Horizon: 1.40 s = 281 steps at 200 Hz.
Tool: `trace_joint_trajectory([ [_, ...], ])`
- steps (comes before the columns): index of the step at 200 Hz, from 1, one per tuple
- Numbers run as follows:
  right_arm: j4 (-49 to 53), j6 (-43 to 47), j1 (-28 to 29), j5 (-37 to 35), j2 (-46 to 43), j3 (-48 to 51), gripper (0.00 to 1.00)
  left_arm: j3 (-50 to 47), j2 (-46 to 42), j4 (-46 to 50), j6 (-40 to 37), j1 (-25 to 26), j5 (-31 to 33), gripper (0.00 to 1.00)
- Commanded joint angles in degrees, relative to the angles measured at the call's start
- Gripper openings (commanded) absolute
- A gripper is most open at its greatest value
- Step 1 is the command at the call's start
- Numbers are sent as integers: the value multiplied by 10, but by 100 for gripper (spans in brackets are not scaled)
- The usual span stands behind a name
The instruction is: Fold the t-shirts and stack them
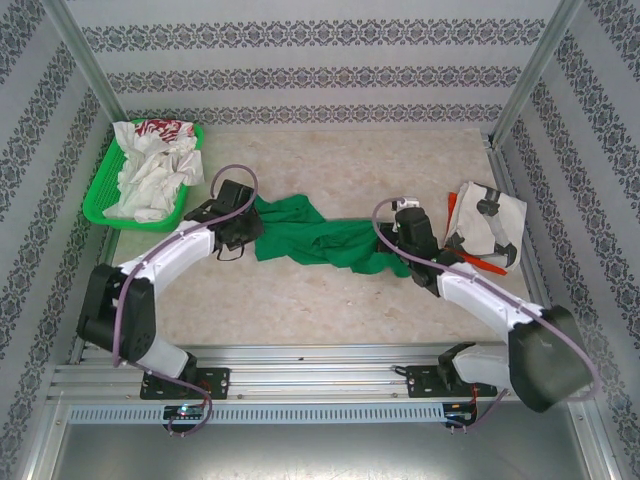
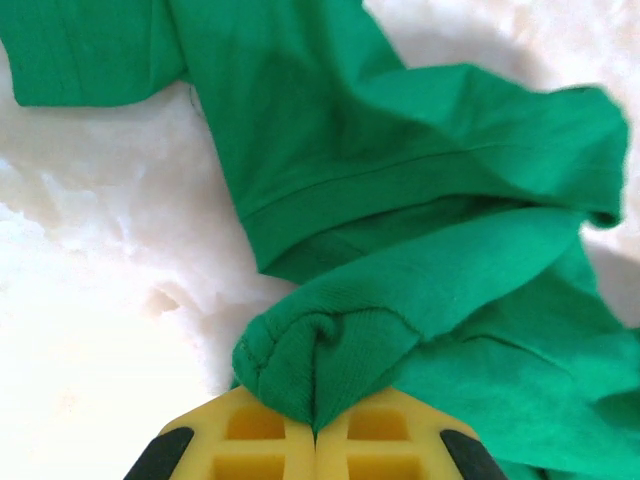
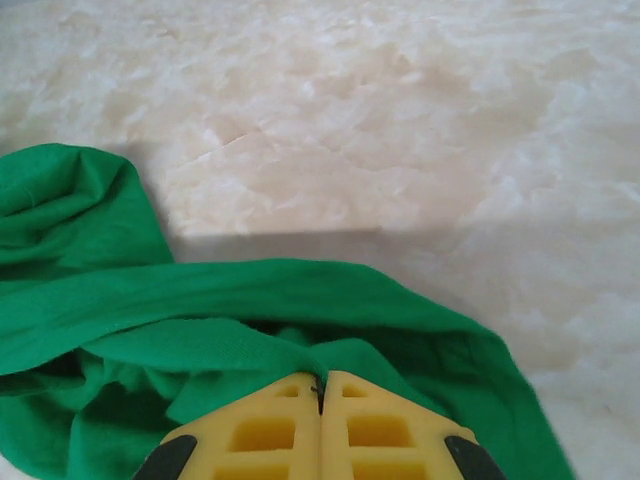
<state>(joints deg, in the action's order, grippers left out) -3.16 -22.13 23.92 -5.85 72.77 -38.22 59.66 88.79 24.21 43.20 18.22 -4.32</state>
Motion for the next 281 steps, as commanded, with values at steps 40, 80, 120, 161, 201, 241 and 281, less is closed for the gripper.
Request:
trace_joint_trajectory([
  [40,-48,80,-61,112,159,-109,0,74,106,3,-36,-33,-17,3],
  [80,-58,96,-83,129,237,-185,0,151,168,-14,-37,-34,-21,4],
  [120,-59,96,-94,132,270,-226,1,226,230,-4,-45,-39,-25,52],
  [161,-67,86,-94,138,263,-216,5,152,142,-24,-46,-34,14,100],
  [201,-78,71,-94,142,250,-189,6,9,22,-56,4,-17,21,91],
  [241,-90,59,-94,144,245,-171,5,-122,-9,-239,66,-8,-72,73],
  [281,-94,52,-93,151,247,-173,5,-123,42,-284,193,1,-87,59],
])
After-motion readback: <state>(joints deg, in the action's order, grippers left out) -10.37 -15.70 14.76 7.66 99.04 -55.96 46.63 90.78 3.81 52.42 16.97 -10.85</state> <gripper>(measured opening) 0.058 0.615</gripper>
